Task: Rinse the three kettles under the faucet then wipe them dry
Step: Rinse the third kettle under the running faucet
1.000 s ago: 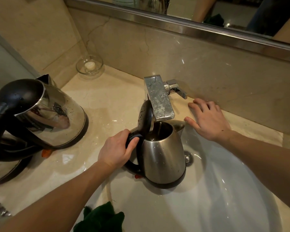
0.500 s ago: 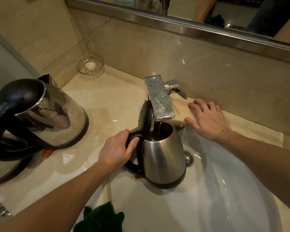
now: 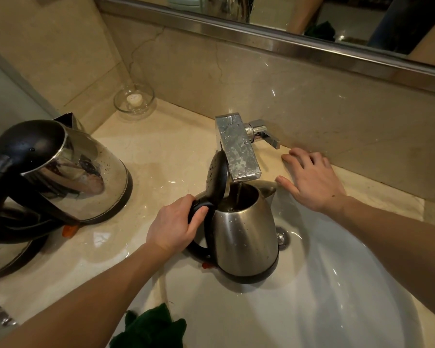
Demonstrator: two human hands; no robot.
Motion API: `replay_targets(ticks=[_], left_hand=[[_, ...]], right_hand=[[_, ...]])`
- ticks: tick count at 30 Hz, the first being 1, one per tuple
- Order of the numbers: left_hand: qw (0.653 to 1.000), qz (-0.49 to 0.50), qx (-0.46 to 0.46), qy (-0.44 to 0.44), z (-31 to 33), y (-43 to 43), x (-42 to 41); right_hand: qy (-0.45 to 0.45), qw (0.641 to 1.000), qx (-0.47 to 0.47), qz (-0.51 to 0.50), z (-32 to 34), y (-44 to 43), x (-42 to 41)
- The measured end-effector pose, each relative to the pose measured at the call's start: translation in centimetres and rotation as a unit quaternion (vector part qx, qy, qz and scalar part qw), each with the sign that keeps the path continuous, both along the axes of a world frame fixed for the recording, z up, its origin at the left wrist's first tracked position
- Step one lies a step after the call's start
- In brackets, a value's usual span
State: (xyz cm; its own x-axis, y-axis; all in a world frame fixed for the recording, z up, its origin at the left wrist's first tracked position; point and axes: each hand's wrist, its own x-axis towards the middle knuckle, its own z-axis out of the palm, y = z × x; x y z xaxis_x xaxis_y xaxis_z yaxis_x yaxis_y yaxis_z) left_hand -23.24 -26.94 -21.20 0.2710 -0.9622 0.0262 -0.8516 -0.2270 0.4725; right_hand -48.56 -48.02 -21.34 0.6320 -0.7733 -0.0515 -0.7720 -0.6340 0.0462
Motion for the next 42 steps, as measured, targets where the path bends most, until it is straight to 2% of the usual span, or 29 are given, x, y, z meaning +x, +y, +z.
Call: replay_targets(ticks=[42], left_hand=[[1.000,-0.002,-0.004,-0.007,-0.13,-0.04,0.07]], right_hand=[[-0.008,1.000,0.000,0.001,0.14,0.17,0.02]])
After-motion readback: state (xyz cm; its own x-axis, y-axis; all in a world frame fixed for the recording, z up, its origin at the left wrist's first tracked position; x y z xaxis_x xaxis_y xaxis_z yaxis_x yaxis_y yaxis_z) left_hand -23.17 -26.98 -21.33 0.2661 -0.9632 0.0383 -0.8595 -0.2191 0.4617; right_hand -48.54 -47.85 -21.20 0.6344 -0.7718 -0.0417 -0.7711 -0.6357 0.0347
